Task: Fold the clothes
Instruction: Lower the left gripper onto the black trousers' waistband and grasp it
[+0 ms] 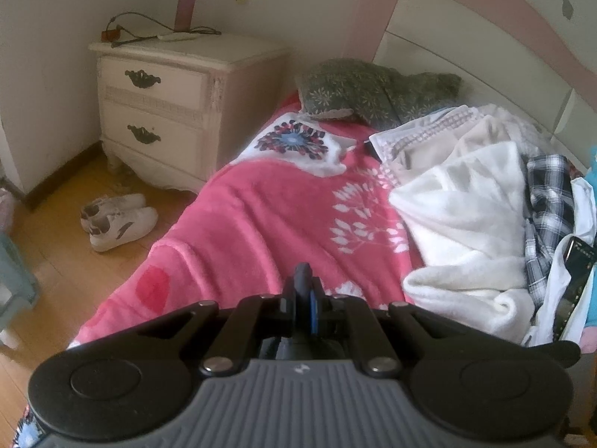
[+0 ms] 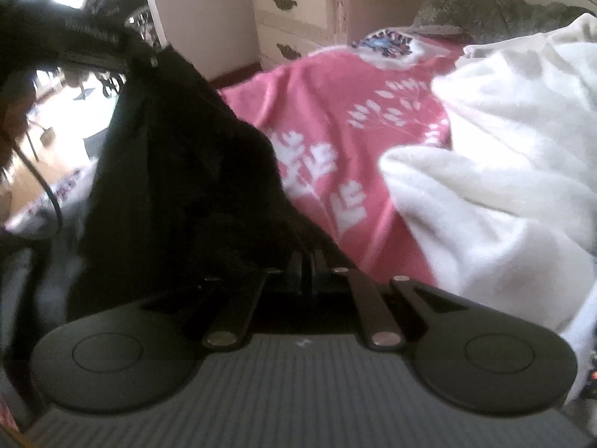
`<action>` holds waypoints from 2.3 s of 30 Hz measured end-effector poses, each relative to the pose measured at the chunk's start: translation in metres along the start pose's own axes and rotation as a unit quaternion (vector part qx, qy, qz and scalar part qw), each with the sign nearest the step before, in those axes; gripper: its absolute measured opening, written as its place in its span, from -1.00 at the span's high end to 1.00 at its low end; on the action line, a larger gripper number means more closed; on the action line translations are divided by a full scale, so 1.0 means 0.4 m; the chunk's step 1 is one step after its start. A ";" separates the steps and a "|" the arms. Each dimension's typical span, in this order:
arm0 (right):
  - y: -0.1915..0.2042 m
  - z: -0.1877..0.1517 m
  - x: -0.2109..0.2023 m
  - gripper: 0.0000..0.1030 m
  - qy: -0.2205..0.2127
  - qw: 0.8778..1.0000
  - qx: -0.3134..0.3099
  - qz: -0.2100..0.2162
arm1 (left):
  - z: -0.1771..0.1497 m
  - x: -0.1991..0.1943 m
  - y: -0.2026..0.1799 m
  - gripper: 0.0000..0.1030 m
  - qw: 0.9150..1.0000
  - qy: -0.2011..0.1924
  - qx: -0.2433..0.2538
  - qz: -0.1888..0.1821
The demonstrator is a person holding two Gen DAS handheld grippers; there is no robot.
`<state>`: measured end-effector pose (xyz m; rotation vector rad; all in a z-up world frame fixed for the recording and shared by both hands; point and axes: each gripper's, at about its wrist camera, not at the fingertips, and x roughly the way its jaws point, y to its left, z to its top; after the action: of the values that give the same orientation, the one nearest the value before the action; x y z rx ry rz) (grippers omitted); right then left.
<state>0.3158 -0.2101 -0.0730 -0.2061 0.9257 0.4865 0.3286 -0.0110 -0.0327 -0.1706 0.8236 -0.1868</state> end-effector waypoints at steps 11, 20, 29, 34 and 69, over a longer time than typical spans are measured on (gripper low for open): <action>0.043 -0.011 0.033 0.69 0.036 0.993 -0.079 -0.085 | 0.006 0.001 0.006 0.85 1.000 0.002 0.001 0.006; 0.009 0.053 -0.069 0.64 -0.090 0.994 0.044 0.036 | 0.008 -0.002 0.002 0.85 1.000 0.000 0.012 -0.005; -0.011 0.025 0.140 0.87 -0.013 0.962 0.183 0.201 | 0.003 -0.005 -0.014 0.86 1.000 -0.001 0.017 -0.016; -0.047 0.033 0.102 0.86 -0.054 0.954 0.219 0.197 | 0.006 -0.005 -0.022 0.86 1.000 -0.001 0.018 -0.022; -0.155 -0.275 -0.085 0.79 -0.067 0.911 0.408 0.011 | -0.188 0.214 -0.252 0.41 0.972 0.163 -0.006 -0.170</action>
<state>0.2504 -0.3161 -0.1128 0.5936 0.9251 0.0993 0.3200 -0.1346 -0.1214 -0.2978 1.1209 -0.5428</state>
